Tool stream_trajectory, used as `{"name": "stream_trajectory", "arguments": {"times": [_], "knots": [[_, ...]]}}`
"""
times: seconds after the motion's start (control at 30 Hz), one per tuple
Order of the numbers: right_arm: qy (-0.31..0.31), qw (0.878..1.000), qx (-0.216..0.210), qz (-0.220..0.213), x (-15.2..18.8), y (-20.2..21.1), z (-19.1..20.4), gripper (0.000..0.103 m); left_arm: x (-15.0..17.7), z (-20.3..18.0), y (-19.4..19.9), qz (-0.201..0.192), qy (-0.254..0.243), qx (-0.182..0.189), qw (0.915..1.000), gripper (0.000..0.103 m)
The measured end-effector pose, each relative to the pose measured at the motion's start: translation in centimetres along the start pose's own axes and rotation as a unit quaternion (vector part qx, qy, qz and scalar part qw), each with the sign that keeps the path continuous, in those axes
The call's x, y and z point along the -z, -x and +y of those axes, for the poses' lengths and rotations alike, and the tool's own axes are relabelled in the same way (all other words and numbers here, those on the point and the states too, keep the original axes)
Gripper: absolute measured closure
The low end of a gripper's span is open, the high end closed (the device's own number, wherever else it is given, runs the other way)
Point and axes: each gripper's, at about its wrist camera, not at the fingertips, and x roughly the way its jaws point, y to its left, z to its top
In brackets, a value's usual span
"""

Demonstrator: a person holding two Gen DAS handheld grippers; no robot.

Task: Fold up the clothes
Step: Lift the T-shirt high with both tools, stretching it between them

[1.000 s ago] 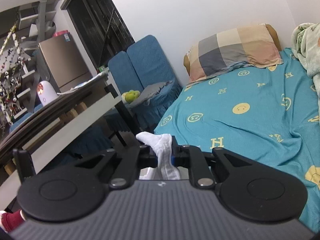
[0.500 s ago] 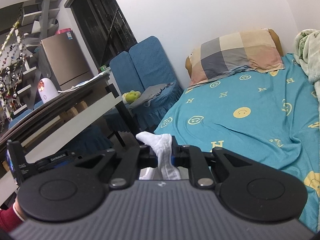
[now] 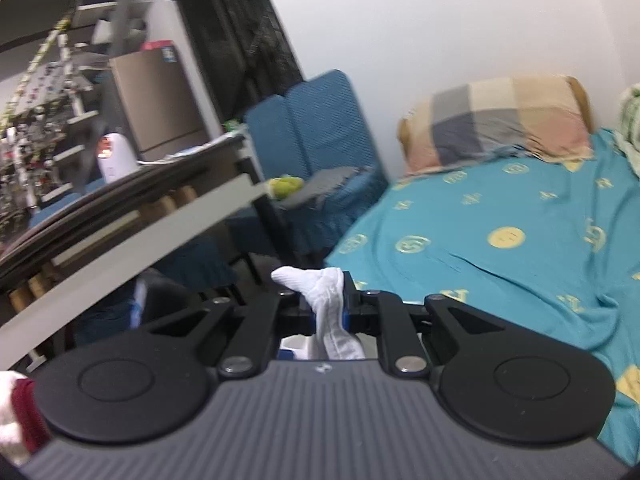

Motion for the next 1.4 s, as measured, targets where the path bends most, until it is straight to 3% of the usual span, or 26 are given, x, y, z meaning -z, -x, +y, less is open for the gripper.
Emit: {"name": "stream_trajectory", "arguments": {"times": [0.13,0.2,0.3,0.33,0.37,0.53,0.7,0.83,0.9,1.0,1.17,1.3,1.33,1.4], "knots": [[0.037,0.998,-0.044,-0.027,0.1,0.9,1.5,0.089,0.2,2.1,1.8,-0.019,0.017,-0.026,0.9993,0.024],[0.057,0.996,-0.059,-0.04,0.1,1.4,2.2,0.089,-0.2,2.6,1.8,-0.031,0.018,-0.052,0.998,0.033],[0.061,0.997,-0.042,-0.038,0.2,1.4,2.4,0.089,-0.2,3.6,2.1,-0.036,0.038,-0.082,0.9953,0.074],[0.057,0.997,-0.033,-0.034,0.2,1.2,2.2,0.089,-0.2,4.1,2.3,-0.04,0.05,-0.083,0.9944,0.093],[0.052,0.998,-0.023,-0.03,0.2,1.1,2.0,0.089,-0.3,4.6,2.8,-0.052,0.064,-0.085,0.9929,0.096],[-0.044,0.998,0.038,0.025,1.5,0.7,-1.0,0.088,-0.5,6.6,7.6,-0.152,0.135,-0.065,0.9769,0.098],[-0.14,0.982,0.098,0.079,2.7,0.4,-3.9,0.084,-0.2,7.0,12.3,-0.246,0.15,-0.022,0.9574,0.098],[-0.178,0.968,0.143,0.107,3.5,0.6,-4.8,0.062,0.2,6.5,13.9,-0.275,0.143,0.008,0.9507,0.098],[-0.178,0.964,0.163,0.113,3.8,1.0,-4.4,0.036,0.5,6.2,14.4,-0.285,0.136,0.012,0.9488,0.098],[-0.178,0.957,0.194,0.123,4.2,1.5,-3.9,0.026,1.0,5.8,14.8,-0.292,0.13,0.024,0.9473,0.098],[-0.177,0.943,0.244,0.138,5.0,2.5,-2.9,0.027,1.8,4.8,15.5,-0.298,0.119,0.034,0.9465,0.098],[-0.078,0.939,0.318,0.103,4.7,2.3,0.3,0.032,2.3,4.5,16.0,-0.311,0.117,0.029,0.9426,0.098],[-0.059,0.937,0.331,0.093,4.7,2.4,0.9,0.038,2.4,4.5,16.2,-0.314,0.121,0.031,0.9414,0.098],[-0.072,0.936,0.331,0.093,5.0,2.2,1.1,0.085,2.7,4.8,16.5,-0.315,0.126,0.038,0.94,0.098]]}}
